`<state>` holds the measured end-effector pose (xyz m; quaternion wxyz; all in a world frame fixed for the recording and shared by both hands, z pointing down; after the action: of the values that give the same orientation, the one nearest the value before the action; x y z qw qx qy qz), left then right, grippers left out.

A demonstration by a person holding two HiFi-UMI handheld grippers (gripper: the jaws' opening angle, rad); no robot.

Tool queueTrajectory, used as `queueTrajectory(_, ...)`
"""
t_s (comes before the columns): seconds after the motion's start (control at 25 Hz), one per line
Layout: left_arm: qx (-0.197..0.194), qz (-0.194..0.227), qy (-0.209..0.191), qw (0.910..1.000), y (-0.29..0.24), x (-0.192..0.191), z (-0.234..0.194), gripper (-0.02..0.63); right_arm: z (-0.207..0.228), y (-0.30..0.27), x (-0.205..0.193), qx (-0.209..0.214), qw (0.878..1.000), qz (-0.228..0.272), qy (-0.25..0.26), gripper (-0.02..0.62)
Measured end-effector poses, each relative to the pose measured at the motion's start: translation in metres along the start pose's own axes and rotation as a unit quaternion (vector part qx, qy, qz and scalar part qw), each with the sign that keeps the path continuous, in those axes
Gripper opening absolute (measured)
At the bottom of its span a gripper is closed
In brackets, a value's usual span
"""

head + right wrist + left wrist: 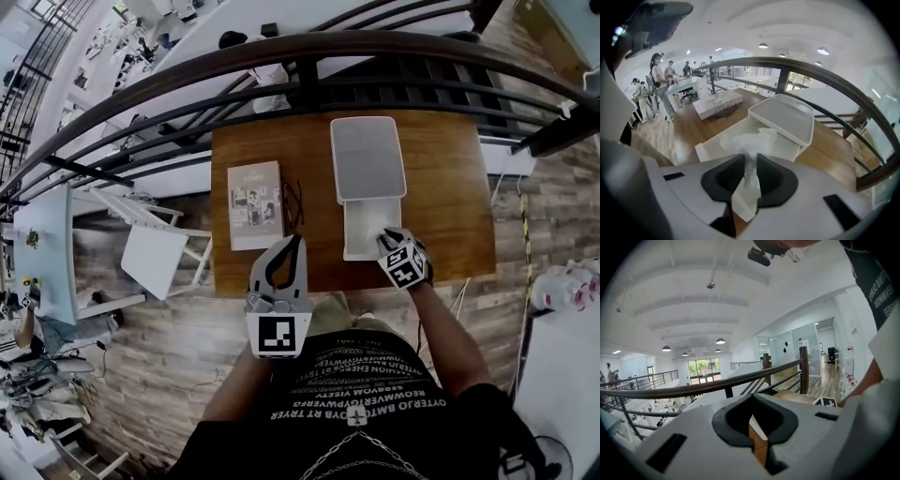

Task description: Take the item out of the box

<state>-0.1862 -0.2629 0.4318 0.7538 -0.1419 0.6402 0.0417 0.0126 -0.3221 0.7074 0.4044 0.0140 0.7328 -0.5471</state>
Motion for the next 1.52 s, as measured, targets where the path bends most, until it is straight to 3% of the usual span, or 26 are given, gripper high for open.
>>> queueTrajectory(0.24, -0.007, 0.003, -0.015, 0.9999, 0.016, 0.01, 0.022, 0.006, 0.001, 0.049, 0.009, -0.005, 0.996, 0.067, -0.049, 0.074)
queueTrajectory(0.48, -0.003, 0.008, 0.006, 0.9999, 0.03, 0.018, 0.047, 0.006, 0.004, 0.102, 0.015, -0.025, 0.991, 0.124, -0.055, 0.074)
queueTrajectory(0.68, 0.0, 0.024, -0.001, 0.9997, 0.042, 0.03, 0.062, 0.006, 0.002, 0.146, 0.027, -0.027, 0.984, 0.165, -0.061, 0.074)
queueTrajectory(1.52, 0.014, 0.04, -0.005, 0.9991, 0.102, 0.052, 0.11, 0.006, -0.025, 0.311, 0.068, -0.046, 0.952, 0.304, -0.014, 0.072)
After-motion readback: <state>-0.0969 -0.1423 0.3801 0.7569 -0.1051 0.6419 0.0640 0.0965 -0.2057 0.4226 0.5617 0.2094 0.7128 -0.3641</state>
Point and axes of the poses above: the fingertips, and each gripper's own axes: y backward along the fingers, z to its right, x out of its top, the point moved 3 cm from there along y, backward along the fingers, and after that the axes turned 4 degrees about z, right-handed, at the moved point
